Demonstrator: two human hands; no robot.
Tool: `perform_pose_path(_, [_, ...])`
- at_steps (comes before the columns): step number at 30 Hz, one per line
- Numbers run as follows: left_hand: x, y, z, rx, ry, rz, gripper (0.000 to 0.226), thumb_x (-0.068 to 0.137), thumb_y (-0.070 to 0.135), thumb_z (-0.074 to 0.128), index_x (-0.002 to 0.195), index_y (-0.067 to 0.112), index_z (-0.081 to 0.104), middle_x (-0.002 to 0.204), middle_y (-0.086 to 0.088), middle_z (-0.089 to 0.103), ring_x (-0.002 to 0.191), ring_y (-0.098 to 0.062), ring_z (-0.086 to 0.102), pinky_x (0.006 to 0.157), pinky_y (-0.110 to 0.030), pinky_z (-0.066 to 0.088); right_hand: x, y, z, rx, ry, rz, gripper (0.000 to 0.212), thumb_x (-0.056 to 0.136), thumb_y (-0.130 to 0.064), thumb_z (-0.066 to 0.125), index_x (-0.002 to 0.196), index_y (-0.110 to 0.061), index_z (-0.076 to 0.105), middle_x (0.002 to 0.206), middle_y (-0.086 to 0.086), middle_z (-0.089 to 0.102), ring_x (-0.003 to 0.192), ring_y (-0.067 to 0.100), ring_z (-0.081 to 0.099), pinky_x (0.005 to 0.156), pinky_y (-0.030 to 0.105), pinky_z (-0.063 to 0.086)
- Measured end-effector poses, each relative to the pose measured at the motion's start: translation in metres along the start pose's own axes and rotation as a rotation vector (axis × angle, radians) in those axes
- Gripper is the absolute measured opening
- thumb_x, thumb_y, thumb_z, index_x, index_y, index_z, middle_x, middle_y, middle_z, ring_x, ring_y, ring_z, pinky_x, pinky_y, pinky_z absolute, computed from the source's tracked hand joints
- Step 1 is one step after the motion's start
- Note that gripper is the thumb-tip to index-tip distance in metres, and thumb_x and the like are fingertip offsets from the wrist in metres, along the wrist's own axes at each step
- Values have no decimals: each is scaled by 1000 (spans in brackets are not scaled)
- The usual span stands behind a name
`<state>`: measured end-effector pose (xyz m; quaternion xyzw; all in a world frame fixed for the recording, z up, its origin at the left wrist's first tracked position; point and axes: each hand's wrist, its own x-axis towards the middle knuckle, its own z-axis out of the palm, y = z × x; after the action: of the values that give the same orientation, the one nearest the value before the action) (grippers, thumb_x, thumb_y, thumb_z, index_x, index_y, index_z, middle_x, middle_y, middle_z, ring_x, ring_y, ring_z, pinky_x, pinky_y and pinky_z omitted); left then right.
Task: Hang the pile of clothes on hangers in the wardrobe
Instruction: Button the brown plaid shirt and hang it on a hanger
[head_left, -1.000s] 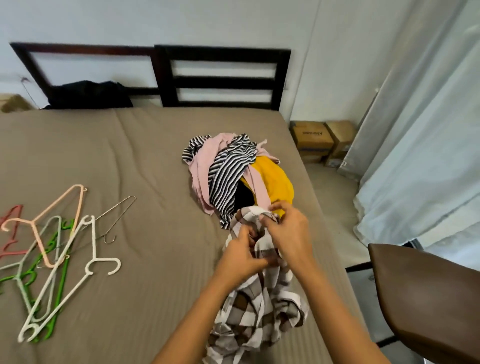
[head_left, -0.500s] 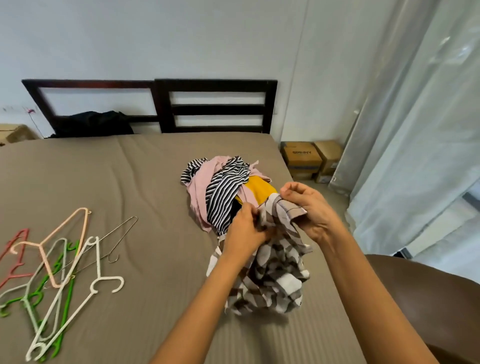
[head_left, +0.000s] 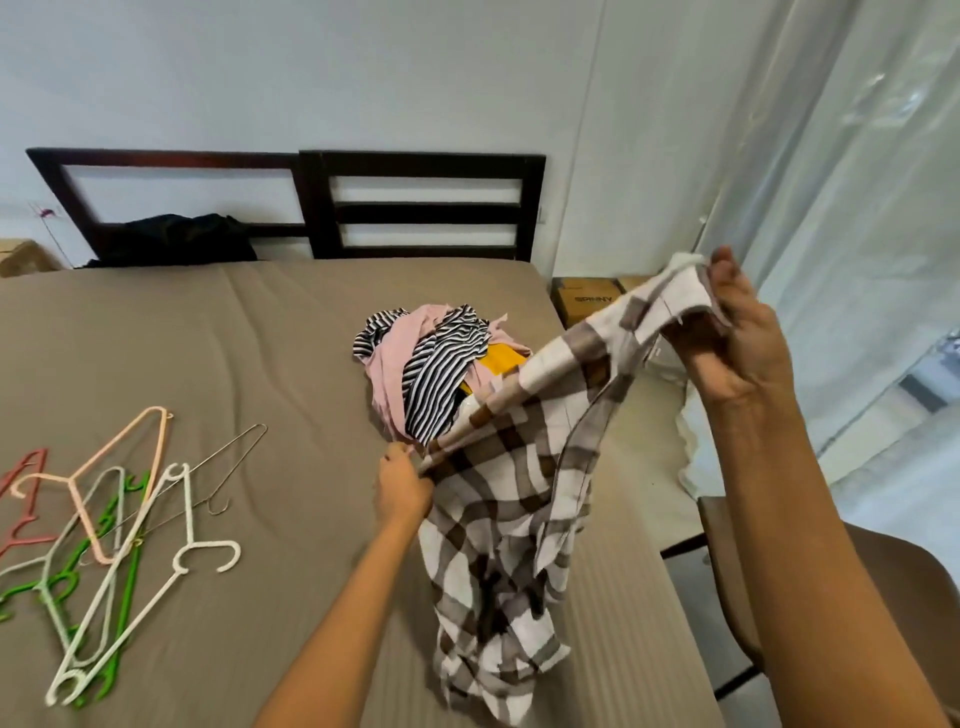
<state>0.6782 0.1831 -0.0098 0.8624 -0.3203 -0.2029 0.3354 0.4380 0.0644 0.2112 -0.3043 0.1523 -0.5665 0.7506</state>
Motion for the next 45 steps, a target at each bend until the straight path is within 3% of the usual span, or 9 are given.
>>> perform_pose_path(3, [-19,35,-3,-298,142,252,28,83,19,65,105,10,50,103,-10,54,86,-23,56,81,-41,51,12,19,26,-343,65,-59,19,89,5,52,88,-12,59,69,-3,66,65,9,64,57,24,55])
perform_pose_path(8, [-60,107,-4,-397,-243,481,80,66,73,62,121,18,46,104,9,62,93,0,59,80,-22,53,4,64,41,-689,-12,-97,18,88,4,58,99,-7,66,84,1,70,81,13,69,75,27,56])
perform_pose_path(14, [-43,80,-3,-201,-123,255,20,87,19,61,101,5,62,85,-8,66,76,-22,62,66,-27,47,1,32,51,-1053,-7,-489,30,84,-1,65,112,-11,66,104,2,70,93,9,69,85,28,56])
perform_pose_path(21, [-2,86,-64,-367,187,50,28,94,19,40,103,-4,54,100,-26,60,92,-37,57,76,-42,44,20,-3,2,-2037,323,-929,26,80,-35,68,72,-10,65,70,12,65,64,31,62,60,29,40])
perform_pose_path(25, [12,104,-95,-596,-5,63,36,86,30,60,96,-4,64,86,-19,67,76,-23,60,65,-34,45,17,29,-30,-2066,133,-525,29,91,-24,56,87,3,64,105,29,54,94,42,53,83,45,42])
perform_pose_path(31, [4,84,-126,541,-35,347,23,78,17,68,92,-1,64,95,-21,66,91,-37,62,74,-40,48,4,41,-45,-1903,3,-128,15,96,-15,47,92,-1,45,90,22,57,80,35,54,63,32,33])
perform_pose_path(35, [-16,99,-157,243,-248,208,17,89,9,51,95,0,64,88,-19,63,77,-30,60,62,-33,47,-13,17,-15,-1734,-224,-268,20,84,5,57,96,-9,49,86,6,57,78,23,55,65,24,35])
perform_pose_path(39, [-42,129,-201,-87,-315,151,8,89,7,53,88,4,60,87,-20,64,67,-23,61,61,-34,51,-29,-14,39,-2076,-525,-355,25,78,6,63,76,-17,73,105,7,60,93,28,61,80,31,50])
perform_pose_path(45, [-122,178,-291,-238,-522,396,31,83,15,64,111,18,52,80,-2,68,66,-9,67,56,-15,52,-108,-69,98,-2287,-32,-295,29,94,1,40,121,0,52,120,21,40,80,33,50,84,38,46])
